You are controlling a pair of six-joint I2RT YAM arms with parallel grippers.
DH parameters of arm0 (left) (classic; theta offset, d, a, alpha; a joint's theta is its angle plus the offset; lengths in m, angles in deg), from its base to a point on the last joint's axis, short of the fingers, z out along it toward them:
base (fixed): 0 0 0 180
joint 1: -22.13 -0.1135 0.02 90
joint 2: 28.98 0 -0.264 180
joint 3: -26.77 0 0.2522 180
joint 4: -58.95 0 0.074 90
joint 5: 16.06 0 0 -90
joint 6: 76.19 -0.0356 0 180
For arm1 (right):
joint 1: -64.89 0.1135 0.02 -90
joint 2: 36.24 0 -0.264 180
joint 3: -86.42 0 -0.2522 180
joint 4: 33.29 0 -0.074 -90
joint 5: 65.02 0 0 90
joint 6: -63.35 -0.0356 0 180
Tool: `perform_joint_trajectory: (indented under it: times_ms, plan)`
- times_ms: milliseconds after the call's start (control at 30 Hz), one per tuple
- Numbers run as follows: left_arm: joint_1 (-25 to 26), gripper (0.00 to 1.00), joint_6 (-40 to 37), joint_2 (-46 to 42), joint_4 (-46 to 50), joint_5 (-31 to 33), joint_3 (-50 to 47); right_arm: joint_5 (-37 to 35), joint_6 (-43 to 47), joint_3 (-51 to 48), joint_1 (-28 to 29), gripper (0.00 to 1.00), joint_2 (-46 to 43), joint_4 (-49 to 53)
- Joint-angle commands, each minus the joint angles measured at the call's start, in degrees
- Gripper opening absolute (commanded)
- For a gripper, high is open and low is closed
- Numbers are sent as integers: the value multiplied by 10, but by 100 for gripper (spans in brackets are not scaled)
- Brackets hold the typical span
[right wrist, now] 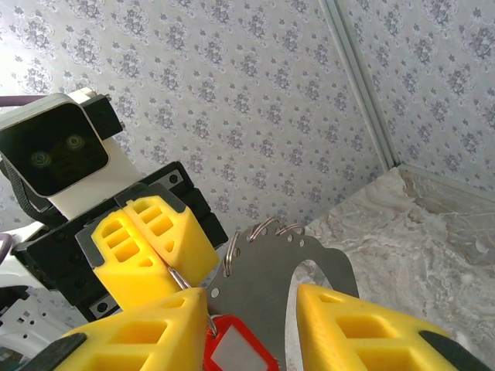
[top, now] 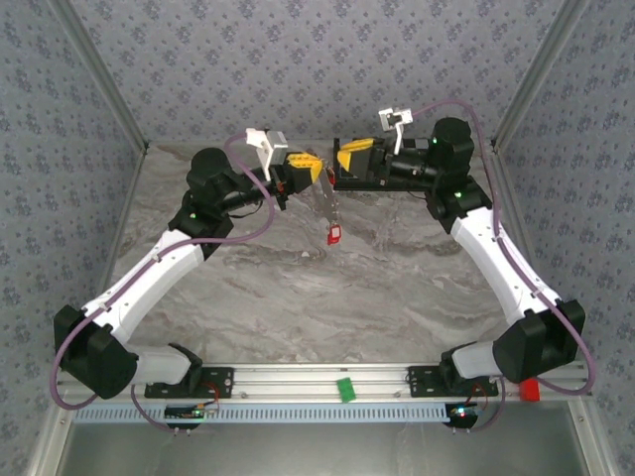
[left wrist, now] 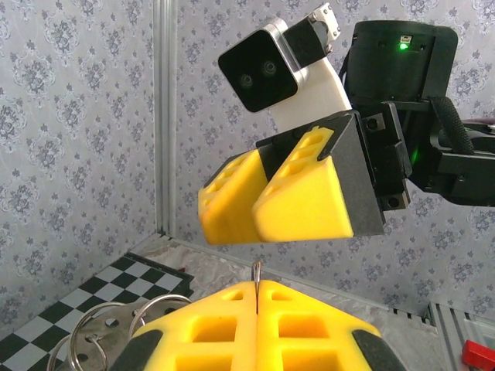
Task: Put the keys on the keyring
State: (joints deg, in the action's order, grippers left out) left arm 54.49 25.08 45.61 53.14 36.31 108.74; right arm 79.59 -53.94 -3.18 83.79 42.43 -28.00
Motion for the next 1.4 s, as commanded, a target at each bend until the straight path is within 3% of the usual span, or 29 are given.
perform_joint_trajectory:
  times_ms: [0, 233, 533, 933, 1000, 1067, 1100, 1367]
  plan:
    - [-1, 0, 8, -4, -36, -2, 24, 22, -24, -6, 5, 36, 6, -35]
    - [-2, 0, 6, -4, -29, 0, 25, 33, -32, -6, 18, 34, 14, -43]
    - [-2, 0, 4, -5, -27, 6, 25, 45, -28, 1, 20, 14, 22, -26]
    - [-4, 0, 4, -5, -26, 17, 25, 49, -28, -4, 15, 2, 17, -16]
    - [-4, 0, 5, -5, -29, 17, 24, 43, -29, -9, 12, 5, 13, -18]
    - [-5, 0, 8, -4, -31, 16, 25, 31, -39, -18, 9, 28, 8, -38]
    - [-5, 0, 9, -4, -32, 16, 25, 28, -47, -22, 8, 31, 6, -54]
    - [-5, 0, 14, 2, -38, 12, 27, 42, -138, -47, 7, 40, 20, -186]
